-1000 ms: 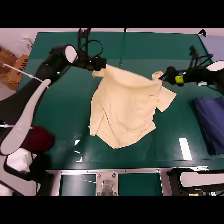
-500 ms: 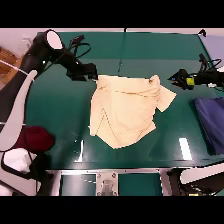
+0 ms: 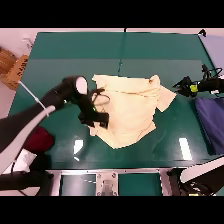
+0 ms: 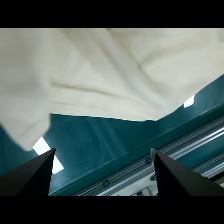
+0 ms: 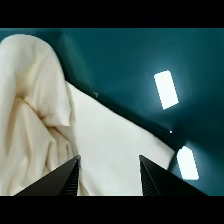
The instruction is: Fold the shirts.
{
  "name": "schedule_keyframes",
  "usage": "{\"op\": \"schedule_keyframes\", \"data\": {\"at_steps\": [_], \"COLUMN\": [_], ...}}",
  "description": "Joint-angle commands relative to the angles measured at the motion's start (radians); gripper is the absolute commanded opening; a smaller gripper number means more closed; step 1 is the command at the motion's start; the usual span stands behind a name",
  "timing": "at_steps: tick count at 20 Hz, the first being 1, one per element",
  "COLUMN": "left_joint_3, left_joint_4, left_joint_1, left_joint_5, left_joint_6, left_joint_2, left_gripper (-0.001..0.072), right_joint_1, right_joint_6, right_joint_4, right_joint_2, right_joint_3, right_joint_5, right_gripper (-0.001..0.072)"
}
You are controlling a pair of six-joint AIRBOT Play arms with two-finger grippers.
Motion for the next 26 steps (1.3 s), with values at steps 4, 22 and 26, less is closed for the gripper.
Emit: {"op": "schedule_keyframes", "data": {"at_steps": [4,22,26], "left_joint_3": [-0.208,-0.195,-0.083], "left_joint_4": [-0.14,-0.097,-0.092], "left_joint_1": [-0.188,0.233,0.431], "left_joint_5": [0.37,0.364,0.388], "left_joint_6": [-0.059,0.114,0.174], "left_joint_2": [0.018,-0.025,-0.025], "left_gripper": [0.068,0.0018,0.0018], "right_joint_1": [-0.002,0.04,0.041], "right_joint_6": [-0.003,-0.034,-0.036], "right_joint_4": [-0.001,-0.027,-0.027], "right_joint_2": [-0.068,-0.055,0.09], "right_joint_3": [0.001,-0.103,-0.266], "right_joint_5": [0.004,0.132,0.124], "right_gripper": [0.0422,0.0022,0.0022]}}
